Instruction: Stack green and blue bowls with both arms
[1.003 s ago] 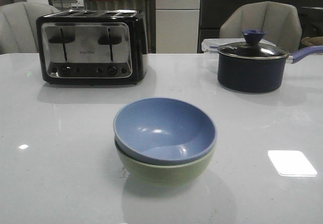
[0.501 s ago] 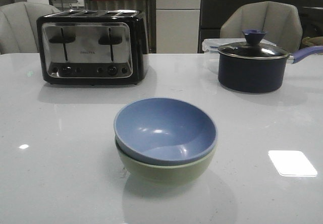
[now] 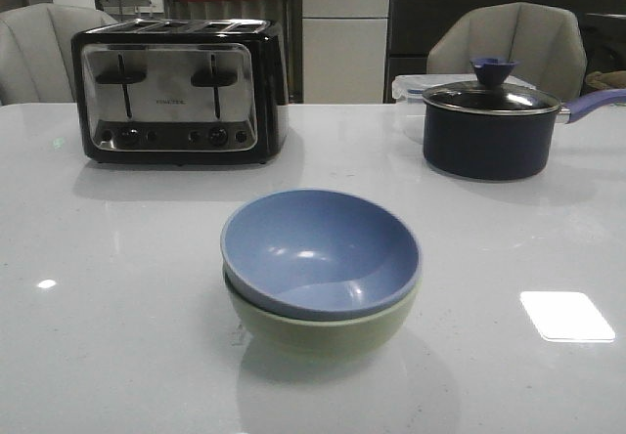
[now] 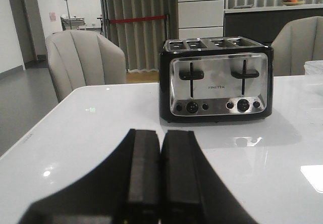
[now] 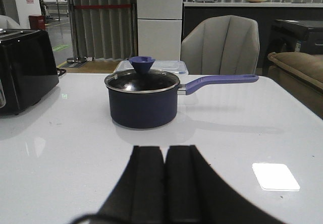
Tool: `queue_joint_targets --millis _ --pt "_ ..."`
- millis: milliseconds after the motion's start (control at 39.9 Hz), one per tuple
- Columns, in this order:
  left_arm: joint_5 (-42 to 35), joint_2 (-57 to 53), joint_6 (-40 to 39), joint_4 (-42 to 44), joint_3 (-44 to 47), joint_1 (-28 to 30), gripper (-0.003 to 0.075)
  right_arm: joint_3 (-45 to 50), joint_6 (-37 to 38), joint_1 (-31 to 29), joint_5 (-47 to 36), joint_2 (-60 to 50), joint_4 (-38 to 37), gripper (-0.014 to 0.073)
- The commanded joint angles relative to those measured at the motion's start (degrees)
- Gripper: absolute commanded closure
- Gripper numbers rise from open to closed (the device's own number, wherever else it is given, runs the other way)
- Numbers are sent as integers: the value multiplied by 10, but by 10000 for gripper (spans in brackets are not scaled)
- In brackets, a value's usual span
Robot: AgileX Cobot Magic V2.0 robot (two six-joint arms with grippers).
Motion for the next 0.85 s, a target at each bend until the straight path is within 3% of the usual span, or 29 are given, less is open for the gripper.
queue_joint_targets --millis 0,827 --pt "-55 -12 -5 -5 3 0 627 -1 3 -3 -56 -11 -9 541" --pt "-55 -12 -5 -5 3 0 627 -1 3 -3 -49 -11 -10 541"
